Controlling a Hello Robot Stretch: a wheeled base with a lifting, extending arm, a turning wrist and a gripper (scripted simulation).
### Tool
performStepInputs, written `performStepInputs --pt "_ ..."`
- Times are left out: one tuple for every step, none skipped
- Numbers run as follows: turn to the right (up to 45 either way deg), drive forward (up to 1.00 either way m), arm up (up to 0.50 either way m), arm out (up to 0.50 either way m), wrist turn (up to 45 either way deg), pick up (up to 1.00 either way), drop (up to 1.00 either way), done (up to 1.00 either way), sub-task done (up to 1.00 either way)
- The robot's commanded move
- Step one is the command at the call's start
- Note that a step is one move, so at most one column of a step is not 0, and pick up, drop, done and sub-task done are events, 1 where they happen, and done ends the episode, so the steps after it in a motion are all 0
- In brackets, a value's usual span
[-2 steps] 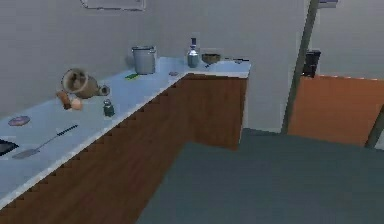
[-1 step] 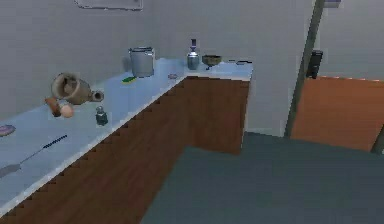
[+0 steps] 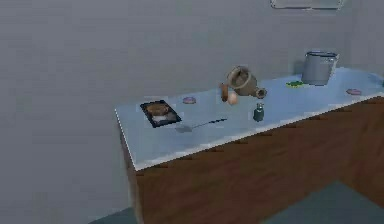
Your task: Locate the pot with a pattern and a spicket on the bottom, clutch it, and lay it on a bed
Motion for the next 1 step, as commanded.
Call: performStepInputs --pt "-45.0 0.00 0.00 0.00 0.0 0.00 0.00 0.00 0.00"
